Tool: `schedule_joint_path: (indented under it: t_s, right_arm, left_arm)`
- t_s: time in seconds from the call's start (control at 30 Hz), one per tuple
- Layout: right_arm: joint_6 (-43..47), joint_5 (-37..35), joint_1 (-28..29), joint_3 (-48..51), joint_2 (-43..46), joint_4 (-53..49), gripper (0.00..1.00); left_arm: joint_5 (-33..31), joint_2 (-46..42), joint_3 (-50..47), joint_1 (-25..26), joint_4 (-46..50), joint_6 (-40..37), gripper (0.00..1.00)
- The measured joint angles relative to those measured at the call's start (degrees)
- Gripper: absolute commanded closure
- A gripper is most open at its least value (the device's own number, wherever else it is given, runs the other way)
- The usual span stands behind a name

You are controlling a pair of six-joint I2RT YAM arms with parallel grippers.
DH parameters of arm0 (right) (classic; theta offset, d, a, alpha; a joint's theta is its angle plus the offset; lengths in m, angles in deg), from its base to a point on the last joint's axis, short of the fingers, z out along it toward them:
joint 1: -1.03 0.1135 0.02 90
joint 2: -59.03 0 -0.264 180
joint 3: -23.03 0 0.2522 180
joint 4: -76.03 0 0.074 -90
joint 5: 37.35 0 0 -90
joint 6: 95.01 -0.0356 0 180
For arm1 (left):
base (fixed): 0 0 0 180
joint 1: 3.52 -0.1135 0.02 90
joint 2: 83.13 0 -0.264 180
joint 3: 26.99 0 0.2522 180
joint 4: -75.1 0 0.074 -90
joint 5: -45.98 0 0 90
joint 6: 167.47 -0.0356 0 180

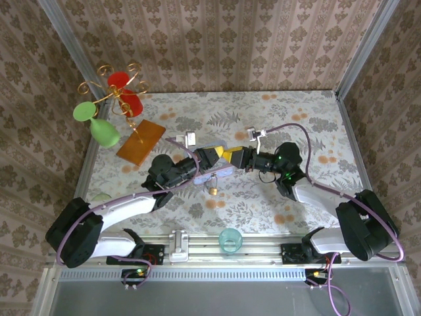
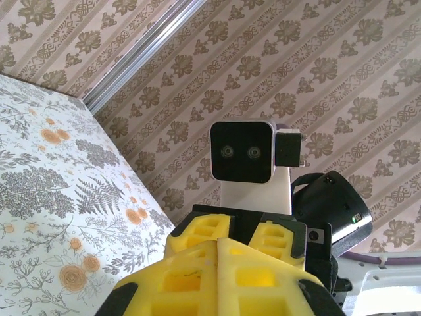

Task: Unlock a padlock with a key

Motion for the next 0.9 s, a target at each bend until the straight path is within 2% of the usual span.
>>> schedule_joint_path:
  t_s: [0.3,0.4,0.47,0.57,0.6,0.63,0.67,0.7,0.8,0.9]
  right_arm:
    - [-1.44,-0.07,-0.07,1.05,0.0,1.73,0.9]
    - [-2.16,-0.09,-0.13,1.14,0.0,1.86,1.0]
    - [-2.58,-0.13,-0.15,1.25,0.0,2.43,1.0]
    - [-2.91,-0.26,-0.15,1.62,0.0,3.08,1.0]
    - [-2.86,-0.22,-0.15,1.75,0.0,3.04,1.0]
    - [-2.84,-0.22,-0.15,1.9,0.07,2.97,1.0]
    - [-2.64,-0.22,-0.09,2.01,0.17,2.91,1.0]
    - [-2.43,-0.24,-0.09,2.05,0.39,2.43,1.0]
    - [-0.63,-0.28,-0.09,2.05,1.95,-1.73,1.0]
    - [2.91,-1.38,-0.09,2.05,4.94,-9.01,1.0]
  left_arm:
    - [-0.02,0.92,-0.04,-0.07,-1.18,0.66,1.0]
    - [-0.02,1.05,-0.15,-0.11,-1.62,0.85,1.0]
    - [0.0,1.05,-0.17,-0.17,-1.88,0.87,1.0]
    - [0.04,1.29,-0.22,-0.17,-2.34,0.94,0.84]
    - [-0.04,1.44,-0.28,-0.17,-2.47,1.18,0.72]
    - [-0.15,1.6,-0.42,-0.37,-2.54,1.16,0.52]
    - [-0.31,1.62,-0.55,-0.46,-2.43,1.14,0.18]
    - [-0.48,1.6,-0.59,-0.81,-1.88,1.14,0.0]
    - [-1.53,0.37,-0.7,-1.57,2.49,0.44,0.0]
    - [-4.24,-5.4,-0.48,-1.99,14.23,-2.93,0.0]
